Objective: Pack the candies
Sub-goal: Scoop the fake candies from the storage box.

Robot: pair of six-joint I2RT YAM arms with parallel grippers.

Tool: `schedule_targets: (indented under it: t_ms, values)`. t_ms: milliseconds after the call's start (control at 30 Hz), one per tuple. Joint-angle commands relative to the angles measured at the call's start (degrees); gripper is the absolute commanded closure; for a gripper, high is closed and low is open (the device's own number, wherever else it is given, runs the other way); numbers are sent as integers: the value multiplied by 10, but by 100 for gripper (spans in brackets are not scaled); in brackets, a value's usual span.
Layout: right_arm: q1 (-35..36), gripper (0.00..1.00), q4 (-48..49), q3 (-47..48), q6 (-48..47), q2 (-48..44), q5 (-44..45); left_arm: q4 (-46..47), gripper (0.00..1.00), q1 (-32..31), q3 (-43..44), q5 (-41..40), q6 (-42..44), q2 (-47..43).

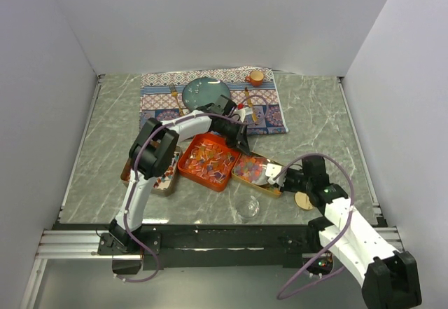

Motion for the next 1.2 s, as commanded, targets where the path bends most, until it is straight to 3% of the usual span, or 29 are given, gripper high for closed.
schedule_targets:
  t_ms: [0,333,700,867,1033,1167]
  values:
    - [6,100,24,32,32,6,-8,4,99,16,3,-47,17,34]
    - [15,100,-58,161,41,102,43,-1,99,14,14,-69,25,34]
    - [37,100,-97,167,-38,111,81,-11,99,14,23,-31,27,-41]
    - [37,100,-66,156,-34,145,86,90,98,26,-104,-39,16,-144]
    - [32,100,-60,189,14,195,94,101,98,12,-141,-82,48,-185]
    - [31,100,-72,209,33,210,92,218,99,-20,-271,-128,92,-277]
